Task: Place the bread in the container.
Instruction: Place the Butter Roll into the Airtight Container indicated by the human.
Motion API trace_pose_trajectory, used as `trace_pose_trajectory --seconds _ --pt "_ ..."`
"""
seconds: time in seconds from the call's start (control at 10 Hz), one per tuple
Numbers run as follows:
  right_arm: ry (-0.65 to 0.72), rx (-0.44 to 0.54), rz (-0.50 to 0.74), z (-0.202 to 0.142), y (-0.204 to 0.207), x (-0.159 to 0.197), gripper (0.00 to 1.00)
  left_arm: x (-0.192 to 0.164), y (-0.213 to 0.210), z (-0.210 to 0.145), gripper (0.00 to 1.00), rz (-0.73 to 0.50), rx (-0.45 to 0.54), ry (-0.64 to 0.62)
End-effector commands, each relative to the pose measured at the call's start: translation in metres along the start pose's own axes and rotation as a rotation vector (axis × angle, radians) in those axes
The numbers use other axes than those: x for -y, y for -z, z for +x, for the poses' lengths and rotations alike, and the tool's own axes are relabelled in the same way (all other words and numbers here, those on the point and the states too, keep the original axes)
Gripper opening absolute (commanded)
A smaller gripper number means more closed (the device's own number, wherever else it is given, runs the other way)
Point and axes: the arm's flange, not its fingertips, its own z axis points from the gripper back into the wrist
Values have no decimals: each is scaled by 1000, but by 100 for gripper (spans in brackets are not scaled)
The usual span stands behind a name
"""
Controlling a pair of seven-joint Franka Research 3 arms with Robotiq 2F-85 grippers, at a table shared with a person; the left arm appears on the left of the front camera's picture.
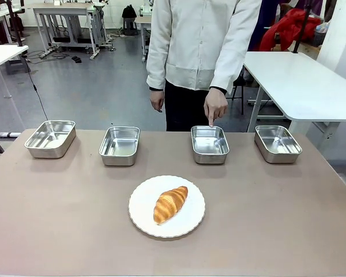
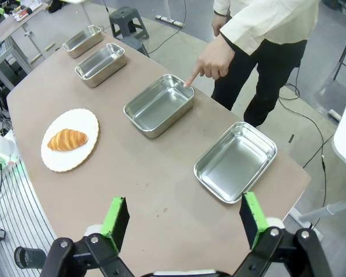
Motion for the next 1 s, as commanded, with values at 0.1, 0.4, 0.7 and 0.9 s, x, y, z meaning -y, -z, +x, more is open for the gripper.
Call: trace_pose_trajectory --seconds 0.1,0.4,0.7,0.9 --pt "-10 16 5 1 -1 0 100 1 -2 -1 100 -6 5 11" --pt "117 44 -77 42 24 -17 100 1 -2 -1 100 -6 5 11" --pt "212 14 -168 99 99 -71 100 1 -2 -1 100 -6 5 11" --pt "301 -31 -249 127 142 -120 100 1 -2 -1 100 -6 5 11"
